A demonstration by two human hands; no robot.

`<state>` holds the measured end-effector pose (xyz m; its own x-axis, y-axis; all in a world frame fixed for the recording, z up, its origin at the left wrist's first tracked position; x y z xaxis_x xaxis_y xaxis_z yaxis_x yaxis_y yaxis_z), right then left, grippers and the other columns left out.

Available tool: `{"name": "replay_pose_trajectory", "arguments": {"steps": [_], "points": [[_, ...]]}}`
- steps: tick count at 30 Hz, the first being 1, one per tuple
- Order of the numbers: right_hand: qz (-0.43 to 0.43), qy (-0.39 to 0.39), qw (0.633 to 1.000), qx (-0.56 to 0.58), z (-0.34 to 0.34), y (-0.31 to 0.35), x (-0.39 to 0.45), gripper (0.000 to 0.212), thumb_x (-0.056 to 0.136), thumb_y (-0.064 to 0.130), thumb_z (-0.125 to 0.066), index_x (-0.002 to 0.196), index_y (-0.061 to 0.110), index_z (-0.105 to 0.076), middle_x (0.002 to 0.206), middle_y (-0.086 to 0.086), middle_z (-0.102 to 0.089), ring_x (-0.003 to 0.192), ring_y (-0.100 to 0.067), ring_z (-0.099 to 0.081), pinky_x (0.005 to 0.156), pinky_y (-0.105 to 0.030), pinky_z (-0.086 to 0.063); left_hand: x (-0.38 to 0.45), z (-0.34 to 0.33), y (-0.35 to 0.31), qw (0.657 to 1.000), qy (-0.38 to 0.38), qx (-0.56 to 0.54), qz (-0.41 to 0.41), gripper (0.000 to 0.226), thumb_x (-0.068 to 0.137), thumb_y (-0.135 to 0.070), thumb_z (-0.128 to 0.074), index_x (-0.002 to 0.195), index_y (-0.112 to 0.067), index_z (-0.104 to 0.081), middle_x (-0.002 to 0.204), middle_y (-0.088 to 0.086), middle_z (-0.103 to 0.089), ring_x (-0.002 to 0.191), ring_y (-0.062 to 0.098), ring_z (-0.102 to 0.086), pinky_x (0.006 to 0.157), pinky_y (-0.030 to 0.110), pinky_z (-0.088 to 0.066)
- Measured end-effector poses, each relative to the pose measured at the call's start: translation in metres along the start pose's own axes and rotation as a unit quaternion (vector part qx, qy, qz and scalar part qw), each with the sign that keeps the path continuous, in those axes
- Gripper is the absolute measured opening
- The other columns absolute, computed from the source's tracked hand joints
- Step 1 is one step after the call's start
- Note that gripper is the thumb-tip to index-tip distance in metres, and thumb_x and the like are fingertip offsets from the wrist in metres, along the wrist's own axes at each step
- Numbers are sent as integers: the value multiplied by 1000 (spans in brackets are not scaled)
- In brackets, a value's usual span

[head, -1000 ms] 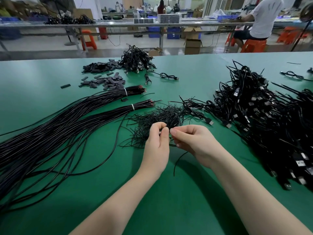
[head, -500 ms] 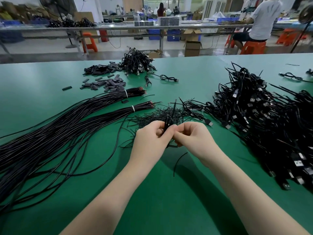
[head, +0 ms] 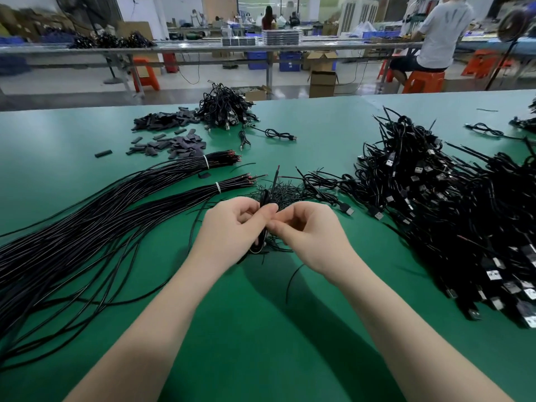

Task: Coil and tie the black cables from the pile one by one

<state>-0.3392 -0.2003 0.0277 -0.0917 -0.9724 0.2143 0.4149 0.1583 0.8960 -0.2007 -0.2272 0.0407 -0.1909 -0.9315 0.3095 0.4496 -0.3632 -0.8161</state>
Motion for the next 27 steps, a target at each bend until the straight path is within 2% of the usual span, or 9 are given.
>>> {"name": "replay_pose_trajectory", "arguments": {"steps": [3, 6, 8, 10, 12, 15, 19, 24, 27], "points": [[63, 1, 997, -37, 4, 18, -2, 25, 82, 18, -76, 65, 29, -61, 53, 20, -57, 51, 2, -50, 53, -10, -37, 3, 6, -3, 1000, 19, 14, 1, 41, 83, -52, -68, 58, -20, -63, 42, -10, -38, 41, 5, -32, 42, 16, -24], [134, 3, 988, -83, 9, 36, -6, 18, 81, 16, -76, 71, 27, -66, 69, 14, -66, 65, -1, -58, 62, -17, -45, 4, 4, 1, 996, 63, -43, 41, 49, 74, -65, -61, 72, -17, -73, 54, 3, -56, 52, 13, -44, 51, 26, -32], [167, 5, 981, -98, 10, 41, -8, 8, 81, 14, -76, 77, 18, -71, 75, 10, -68, 71, -4, -58, 69, -22, -48, 2, -1, 6, 985, 95, -111, 88, 48, 70, -66, -65, 75, -19, -75, 60, 9, -67, 59, 19, -50, 58, 30, -36], [200, -2, 974, -110, 10, 46, -10, 4, 81, 12, -76, 80, 14, -73, 76, 8, -67, 70, -3, -56, 69, -20, -47, 0, -6, 10, 972, 121, -153, 128, 43, 72, -61, -71, 71, -18, -75, 58, 6, -65, 60, 23, -47, 60, 35, -36], [226, -21, 967, -114, 12, 49, -12, 4, 80, 11, -77, 81, 13, -73, 75, 8, -65, 70, -1, -54, 69, -16, -45, -2, -12, 13, 953, 143, -208, 167, 37, 68, -57, -77, 66, -20, -76, 58, 2, -64, 55, 19, -51, 57, 30, -45], [200, -22, 978, -55, 18, 46, -8, 12, 80, 9, -77, 82, 21, -74, 77, 14, -67, 72, 2, -60, 70, -11, -45, -6, -15, 10, 918, 175, -292, 201, 36, 60, -49, -75, 73, -16, -76, 67, 4, -70, 50, 7, -59, 50, 20, -52], [96, 6, 993, 65, 23, 29, -1, 15, 78, 10, -79, 76, 24, -72, 69, 14, -71, 63, 3, -61, 62, -10, -45, -10, -18, 4, 895, 208, -340, 202, 27, 64, -34, -74, 81, -13, -78, 76, 6, -73, 56, 8, -64, 50, 19, -54], [38, 32, 996, 75, 22, 21, 1, 10, 75, 14, -82, 78, 21, -75, 65, 11, -70, 54, 3, -54, 55, -11, -42, -9, -16, 4, 919, 194, -290, 181, 25, 65, -36, -72, 80, -16, -75, 79, 2, -73, 65, 8, -63, 57, 16, -52], [51, 46, 997, 44, 23, 25, 0, 8, 77, 20, -81, 77, 26, -76, 65, 12, -71, 53, 4, -53, 54, -10, -41, -8, -13, -1, 933, 182, -269, 156, 23, 70, -32, -70, 84, -14, -73, 77, 3, -73, 61, 7, -62, 51, 13, -47]]}}
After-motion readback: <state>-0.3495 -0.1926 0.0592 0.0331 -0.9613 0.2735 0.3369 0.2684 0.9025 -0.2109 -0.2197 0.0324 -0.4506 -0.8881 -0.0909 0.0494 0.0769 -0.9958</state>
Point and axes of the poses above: each hand's wrist, its own x-axis towards the middle knuckle, its own z-axis out of the back of the hand, y = z × x, the point moved 9 cm from there along x, towards the middle knuckle
